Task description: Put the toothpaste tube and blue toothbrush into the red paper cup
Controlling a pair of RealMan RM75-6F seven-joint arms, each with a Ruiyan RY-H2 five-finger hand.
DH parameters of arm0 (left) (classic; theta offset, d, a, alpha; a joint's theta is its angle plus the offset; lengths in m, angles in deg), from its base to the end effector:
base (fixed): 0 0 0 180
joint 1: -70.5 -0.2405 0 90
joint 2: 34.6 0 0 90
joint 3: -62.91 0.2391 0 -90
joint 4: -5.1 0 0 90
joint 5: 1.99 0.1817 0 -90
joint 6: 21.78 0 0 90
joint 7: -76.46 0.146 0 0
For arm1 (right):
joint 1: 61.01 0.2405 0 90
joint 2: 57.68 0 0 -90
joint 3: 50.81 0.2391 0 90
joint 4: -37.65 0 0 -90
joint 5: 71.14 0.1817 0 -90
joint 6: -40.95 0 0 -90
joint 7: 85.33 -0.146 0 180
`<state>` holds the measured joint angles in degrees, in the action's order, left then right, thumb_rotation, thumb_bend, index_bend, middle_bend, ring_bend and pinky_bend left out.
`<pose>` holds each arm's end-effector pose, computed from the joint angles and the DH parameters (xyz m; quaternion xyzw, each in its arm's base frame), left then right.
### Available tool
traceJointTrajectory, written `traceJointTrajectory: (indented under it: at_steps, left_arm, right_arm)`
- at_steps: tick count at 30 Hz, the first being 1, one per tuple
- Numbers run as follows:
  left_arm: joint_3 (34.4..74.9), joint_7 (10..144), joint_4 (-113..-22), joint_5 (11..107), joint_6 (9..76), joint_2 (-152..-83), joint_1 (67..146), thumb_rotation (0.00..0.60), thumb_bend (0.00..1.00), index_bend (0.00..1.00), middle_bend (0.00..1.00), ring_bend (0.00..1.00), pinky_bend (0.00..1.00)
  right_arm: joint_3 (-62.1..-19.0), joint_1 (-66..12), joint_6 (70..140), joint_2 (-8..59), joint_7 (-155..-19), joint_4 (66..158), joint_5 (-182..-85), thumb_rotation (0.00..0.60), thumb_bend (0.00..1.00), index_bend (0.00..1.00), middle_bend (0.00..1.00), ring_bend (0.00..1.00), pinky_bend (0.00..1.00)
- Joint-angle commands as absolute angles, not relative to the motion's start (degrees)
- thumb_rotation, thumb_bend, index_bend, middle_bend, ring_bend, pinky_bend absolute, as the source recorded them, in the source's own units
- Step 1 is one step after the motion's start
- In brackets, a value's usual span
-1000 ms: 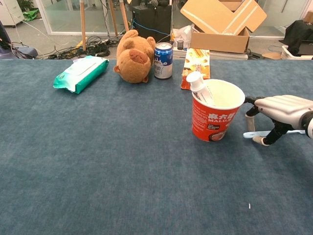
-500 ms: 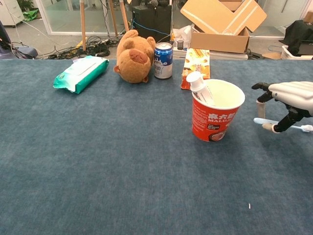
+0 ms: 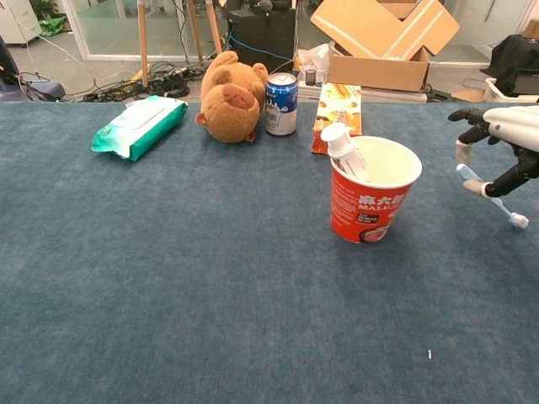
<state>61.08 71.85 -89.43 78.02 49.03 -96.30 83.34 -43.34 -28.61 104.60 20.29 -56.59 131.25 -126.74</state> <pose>-0.2830 0.2113 0.1572 -0.6206 -0.4681 -0.3513 0.5219 -0.2120 -0.2999 0.0731 0.6880 -0.4000 0.2855 0.5339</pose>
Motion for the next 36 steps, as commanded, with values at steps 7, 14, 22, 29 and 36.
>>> traceJointTrajectory:
  at_steps: [7,14,22,29,36]
  left_arm:
    - [61.17,72.17,-89.59,78.03,48.88,-96.47,83.47,0.6,0.0,0.0,0.0,0.0,0.0]
    - [61.19,72.19,-89.51,77.98,48.9,-96.6,83.49,0.6,0.0,0.0,0.0,0.0,0.0]
    - [61.26,72.08,-89.5,77.97,48.95,-96.59,83.44,0.6,0.0,0.0,0.0,0.0,0.0]
    - [61.26,72.02,-89.47,78.04,48.98,-96.58,83.47,0.6,0.0,0.0,0.0,0.0,0.0]
    - [61.31,72.13,-89.49,78.08,48.91,-96.59,83.53,0.6,0.0,0.0,0.0,0.0,0.0]
  right_arm:
    - [-42.85,-28.96,105.2,19.13,-57.17,132.63,-127.06,0.6,0.29,0.58,0.01,0.0,0.21]
    - [-42.71,-28.98,105.2,18.83,-57.25,132.95,-127.0,0.6,0.29,0.59,0.02,0.0,0.21]
    - [-42.57,-29.03,105.38,19.58,-57.39,132.16,-126.63,0.6,0.31,0.63,0.05,0.0,0.21]
    - [-42.08,-29.1,106.52,20.54,-57.12,131.48,-126.61,0.6,0.33,0.68,0.1,0.0,0.21]
    - [-41.75,-29.17,106.96,20.9,-57.04,131.19,-126.53,0.6,0.33,0.71,0.13,0.0,0.21]
